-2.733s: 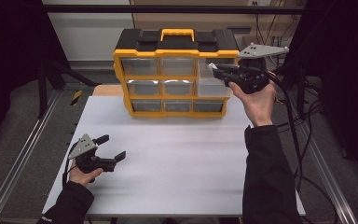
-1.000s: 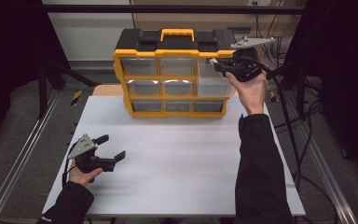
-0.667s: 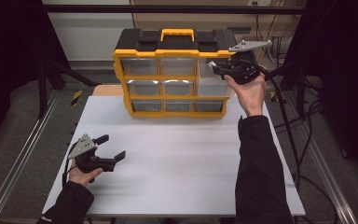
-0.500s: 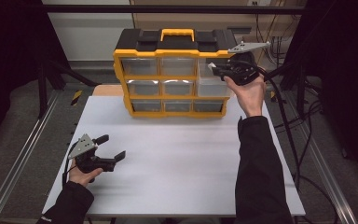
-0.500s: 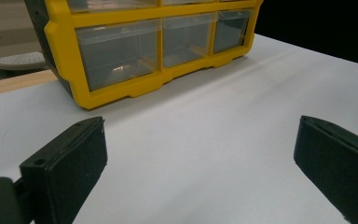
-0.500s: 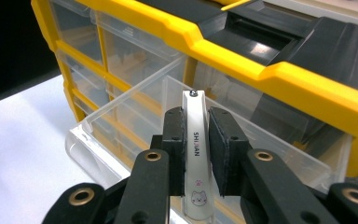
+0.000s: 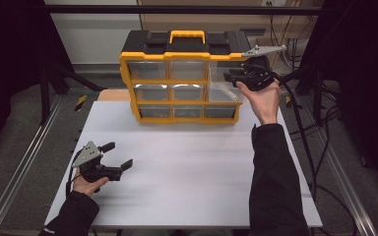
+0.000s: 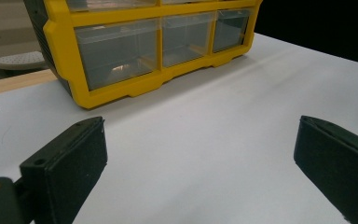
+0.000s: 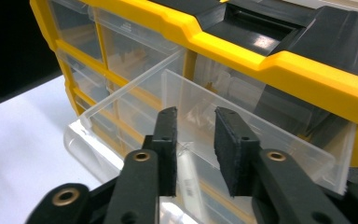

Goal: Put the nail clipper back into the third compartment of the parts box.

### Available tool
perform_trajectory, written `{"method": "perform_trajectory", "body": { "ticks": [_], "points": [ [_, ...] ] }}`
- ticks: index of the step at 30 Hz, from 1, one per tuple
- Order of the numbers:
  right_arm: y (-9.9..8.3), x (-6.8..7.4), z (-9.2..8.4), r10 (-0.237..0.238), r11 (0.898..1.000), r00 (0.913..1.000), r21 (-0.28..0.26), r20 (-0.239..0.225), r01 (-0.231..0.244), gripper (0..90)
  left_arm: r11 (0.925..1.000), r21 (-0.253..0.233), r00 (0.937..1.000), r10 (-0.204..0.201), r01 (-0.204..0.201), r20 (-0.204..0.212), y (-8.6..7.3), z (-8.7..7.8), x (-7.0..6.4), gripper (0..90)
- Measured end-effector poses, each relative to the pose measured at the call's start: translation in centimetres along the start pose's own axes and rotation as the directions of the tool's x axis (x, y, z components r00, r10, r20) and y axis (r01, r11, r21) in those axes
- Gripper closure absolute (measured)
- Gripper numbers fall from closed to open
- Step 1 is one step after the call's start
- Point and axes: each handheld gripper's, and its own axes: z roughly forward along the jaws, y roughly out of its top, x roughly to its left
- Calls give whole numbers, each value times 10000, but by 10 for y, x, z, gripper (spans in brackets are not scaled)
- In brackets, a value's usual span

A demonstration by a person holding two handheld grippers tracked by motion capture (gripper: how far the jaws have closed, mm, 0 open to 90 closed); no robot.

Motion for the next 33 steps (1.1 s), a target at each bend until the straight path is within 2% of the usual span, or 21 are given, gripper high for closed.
{"method": "perform_trajectory", "body": {
  "ticks": [6,11,17,25,27,33],
  "points": [
    [-2,0,-6,60,9993,10000,-360,19,-59,589,10000,19,10000,8,-8,-5,0,0,0,22],
    [-4,1,-15,91,9960,9999,-889,103,-81,473,10000,37,10000,8,-8,-12,0,0,0,22],
    [-6,5,-28,325,9833,9994,-1792,78,-306,269,10000,43,10000,17,-17,-16,0,0,0,22],
    [-17,19,-46,310,9695,9995,-2427,-107,-327,69,10000,70,10000,18,-18,-12,-1,1,0,21],
    [-22,23,-50,274,9659,9995,-2570,-159,-306,45,10000,76,10000,26,-26,-6,-1,1,0,21],
    [-37,36,-59,61,9633,9997,-2682,-246,-124,18,10000,78,10000,41,-41,-10,-1,1,-1,21]
  ]
}}
